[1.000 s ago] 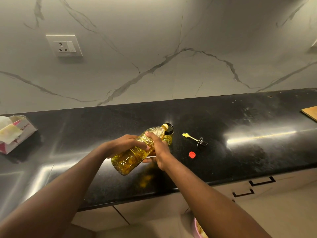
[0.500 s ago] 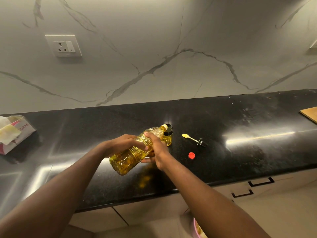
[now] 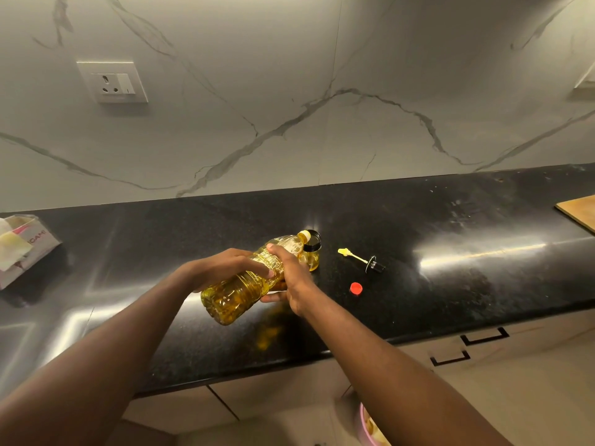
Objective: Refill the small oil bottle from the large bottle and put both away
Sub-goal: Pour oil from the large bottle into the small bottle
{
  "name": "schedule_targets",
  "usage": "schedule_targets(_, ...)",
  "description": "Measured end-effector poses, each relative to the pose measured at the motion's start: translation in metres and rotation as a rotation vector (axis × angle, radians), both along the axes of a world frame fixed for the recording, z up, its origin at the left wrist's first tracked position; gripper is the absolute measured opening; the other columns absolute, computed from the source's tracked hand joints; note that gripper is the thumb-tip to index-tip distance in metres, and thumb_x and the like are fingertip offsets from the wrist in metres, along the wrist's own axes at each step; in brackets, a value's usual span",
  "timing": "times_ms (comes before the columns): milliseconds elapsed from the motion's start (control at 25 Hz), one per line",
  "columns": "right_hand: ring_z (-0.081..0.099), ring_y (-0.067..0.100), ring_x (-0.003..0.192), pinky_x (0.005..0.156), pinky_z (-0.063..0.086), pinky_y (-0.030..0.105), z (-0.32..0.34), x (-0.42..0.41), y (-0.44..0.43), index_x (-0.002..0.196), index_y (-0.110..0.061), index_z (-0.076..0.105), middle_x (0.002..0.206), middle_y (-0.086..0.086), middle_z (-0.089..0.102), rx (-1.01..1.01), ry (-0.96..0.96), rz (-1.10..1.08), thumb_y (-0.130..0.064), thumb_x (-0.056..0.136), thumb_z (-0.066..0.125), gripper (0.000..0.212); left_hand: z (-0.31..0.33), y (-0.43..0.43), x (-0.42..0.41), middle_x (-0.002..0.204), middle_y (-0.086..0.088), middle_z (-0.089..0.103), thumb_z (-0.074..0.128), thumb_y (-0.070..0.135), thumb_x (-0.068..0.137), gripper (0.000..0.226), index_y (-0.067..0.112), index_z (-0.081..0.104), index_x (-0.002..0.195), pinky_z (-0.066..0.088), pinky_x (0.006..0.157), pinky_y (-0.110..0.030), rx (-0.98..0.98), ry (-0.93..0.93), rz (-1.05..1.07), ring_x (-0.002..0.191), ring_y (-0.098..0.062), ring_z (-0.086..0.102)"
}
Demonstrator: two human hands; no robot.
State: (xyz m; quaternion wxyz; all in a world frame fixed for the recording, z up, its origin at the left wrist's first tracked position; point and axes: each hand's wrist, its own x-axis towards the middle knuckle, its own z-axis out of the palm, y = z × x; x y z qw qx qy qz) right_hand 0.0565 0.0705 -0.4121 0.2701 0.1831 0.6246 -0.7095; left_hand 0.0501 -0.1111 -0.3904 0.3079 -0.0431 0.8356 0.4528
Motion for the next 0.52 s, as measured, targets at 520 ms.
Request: schedule_targets(520, 0.071, 0.026, 0.084, 0.059, 0.064, 0.041, -0.0030, -0.0043, -0.0015, 0.128, -0.031, 0.049, 0.104, 0.004, 0.063, -0.005, -0.001, 0.001, -0.064, 0.073, 0.080, 0.071, 0.0038, 0.0001, -0.0047, 0.117, -0.004, 0.073, 0.080, 0.071, 0.048, 0.089, 0.031, 0.061, 0.125, 0.061, 0.086, -0.038, -0.011, -0.017, -0.014, 0.105, -0.025, 0.073)
